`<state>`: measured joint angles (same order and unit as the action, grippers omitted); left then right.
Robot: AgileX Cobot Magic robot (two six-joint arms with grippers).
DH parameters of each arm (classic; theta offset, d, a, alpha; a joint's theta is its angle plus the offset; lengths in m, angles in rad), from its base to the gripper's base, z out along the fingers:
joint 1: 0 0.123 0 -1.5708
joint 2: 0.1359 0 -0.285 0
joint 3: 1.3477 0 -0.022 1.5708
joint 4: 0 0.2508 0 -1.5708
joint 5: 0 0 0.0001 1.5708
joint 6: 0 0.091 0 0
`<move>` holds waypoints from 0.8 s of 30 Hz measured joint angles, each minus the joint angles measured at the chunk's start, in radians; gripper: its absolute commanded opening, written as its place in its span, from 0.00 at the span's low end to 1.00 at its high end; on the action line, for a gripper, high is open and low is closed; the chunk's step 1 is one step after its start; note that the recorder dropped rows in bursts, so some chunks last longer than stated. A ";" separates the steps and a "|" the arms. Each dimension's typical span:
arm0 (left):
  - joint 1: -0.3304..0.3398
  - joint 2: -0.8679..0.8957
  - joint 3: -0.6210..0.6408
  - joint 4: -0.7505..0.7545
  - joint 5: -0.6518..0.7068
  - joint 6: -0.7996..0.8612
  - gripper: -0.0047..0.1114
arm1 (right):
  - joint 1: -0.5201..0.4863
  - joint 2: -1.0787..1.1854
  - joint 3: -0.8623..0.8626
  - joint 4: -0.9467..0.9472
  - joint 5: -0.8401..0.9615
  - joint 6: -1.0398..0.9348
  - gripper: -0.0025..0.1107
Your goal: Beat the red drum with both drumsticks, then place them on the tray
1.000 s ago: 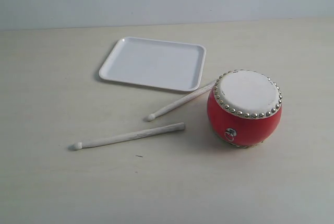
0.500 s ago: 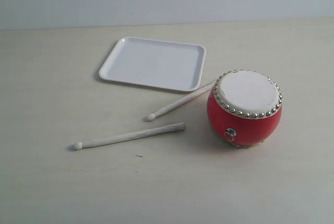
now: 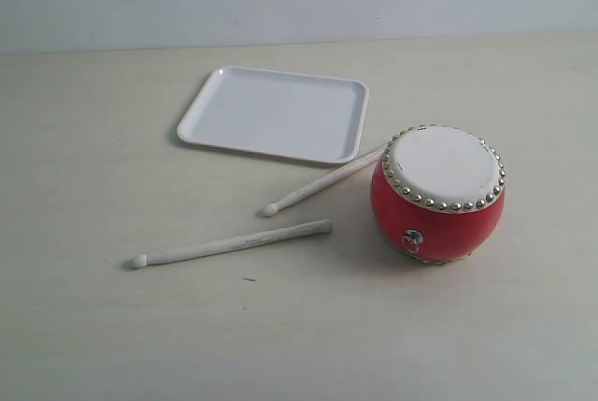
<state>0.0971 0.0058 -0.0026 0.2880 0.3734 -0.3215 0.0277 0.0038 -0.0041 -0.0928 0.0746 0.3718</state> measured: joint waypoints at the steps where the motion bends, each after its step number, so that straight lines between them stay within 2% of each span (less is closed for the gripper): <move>1: 0.000 0.000 0.000 0.000 0.000 0.000 0.04 | 0.000 0.000 0.000 0.002 0.005 0.001 0.02; 10: 0.000 0.000 0.000 0.000 0.000 0.000 0.04 | 0.000 0.000 0.000 0.027 0.012 0.002 0.02; 17: 0.000 0.000 0.000 0.000 0.000 0.000 0.04 | 0.000 0.000 -0.009 0.038 -0.194 0.047 0.02; 20: 0.000 0.000 0.000 0.000 0.000 0.000 0.04 | 0.000 0.046 -0.071 0.038 -0.224 0.074 0.02; 24: 0.000 0.000 0.000 0.000 0.000 0.000 0.04 | 0.000 0.254 -0.256 0.038 -0.276 0.084 0.02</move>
<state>0.0971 0.0058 -0.0026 0.2880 0.3734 -0.3215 0.0277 0.2582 -0.2599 -0.0548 -0.2013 0.4562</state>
